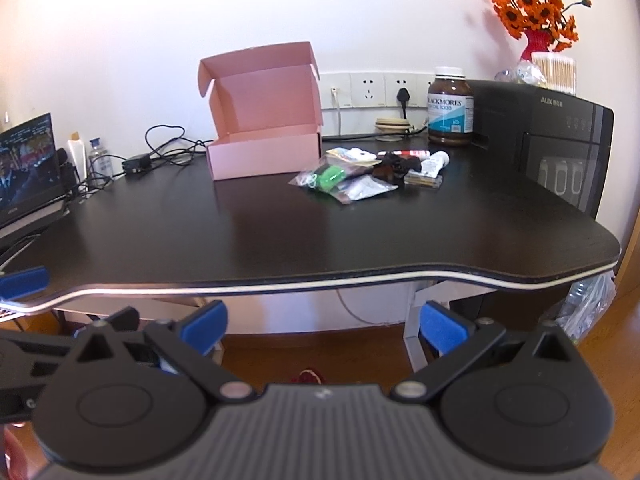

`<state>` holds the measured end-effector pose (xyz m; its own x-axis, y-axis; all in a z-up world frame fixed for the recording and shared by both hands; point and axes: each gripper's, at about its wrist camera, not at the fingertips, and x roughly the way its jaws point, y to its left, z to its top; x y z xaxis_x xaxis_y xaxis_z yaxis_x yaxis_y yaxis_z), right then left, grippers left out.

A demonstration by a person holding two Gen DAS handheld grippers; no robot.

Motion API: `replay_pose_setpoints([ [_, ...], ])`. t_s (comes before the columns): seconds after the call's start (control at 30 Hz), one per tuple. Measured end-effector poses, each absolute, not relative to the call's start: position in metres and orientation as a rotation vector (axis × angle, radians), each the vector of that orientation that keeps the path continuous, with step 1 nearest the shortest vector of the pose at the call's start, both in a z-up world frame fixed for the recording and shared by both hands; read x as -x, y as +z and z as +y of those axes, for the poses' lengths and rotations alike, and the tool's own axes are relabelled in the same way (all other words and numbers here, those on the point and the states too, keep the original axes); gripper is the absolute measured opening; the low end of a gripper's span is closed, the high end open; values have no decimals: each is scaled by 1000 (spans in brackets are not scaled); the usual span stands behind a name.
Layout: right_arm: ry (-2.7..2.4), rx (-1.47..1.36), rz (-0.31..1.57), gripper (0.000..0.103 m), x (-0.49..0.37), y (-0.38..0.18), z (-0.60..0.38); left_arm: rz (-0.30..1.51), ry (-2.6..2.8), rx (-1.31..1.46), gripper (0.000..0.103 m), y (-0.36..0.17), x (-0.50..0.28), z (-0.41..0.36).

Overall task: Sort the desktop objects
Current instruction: 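Move both tools toward the desk and the pink cardboard box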

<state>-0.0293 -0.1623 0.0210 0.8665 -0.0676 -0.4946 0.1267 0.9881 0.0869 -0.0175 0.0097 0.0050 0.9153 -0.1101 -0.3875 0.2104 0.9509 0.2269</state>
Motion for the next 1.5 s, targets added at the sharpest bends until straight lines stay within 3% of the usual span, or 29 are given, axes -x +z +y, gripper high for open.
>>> replay_pose_setpoints([
  [0.23,-98,-111,519,102,25,20,-164,454,-161,-312,103,11,4,15],
  [0.77,34,-92,519,102,-2,37,-178,402,32,-251,103,23,-1,34],
  [1.5,17,-46,501,102,-46,31,-190,443,-101,-352,103,24,-74,19],
])
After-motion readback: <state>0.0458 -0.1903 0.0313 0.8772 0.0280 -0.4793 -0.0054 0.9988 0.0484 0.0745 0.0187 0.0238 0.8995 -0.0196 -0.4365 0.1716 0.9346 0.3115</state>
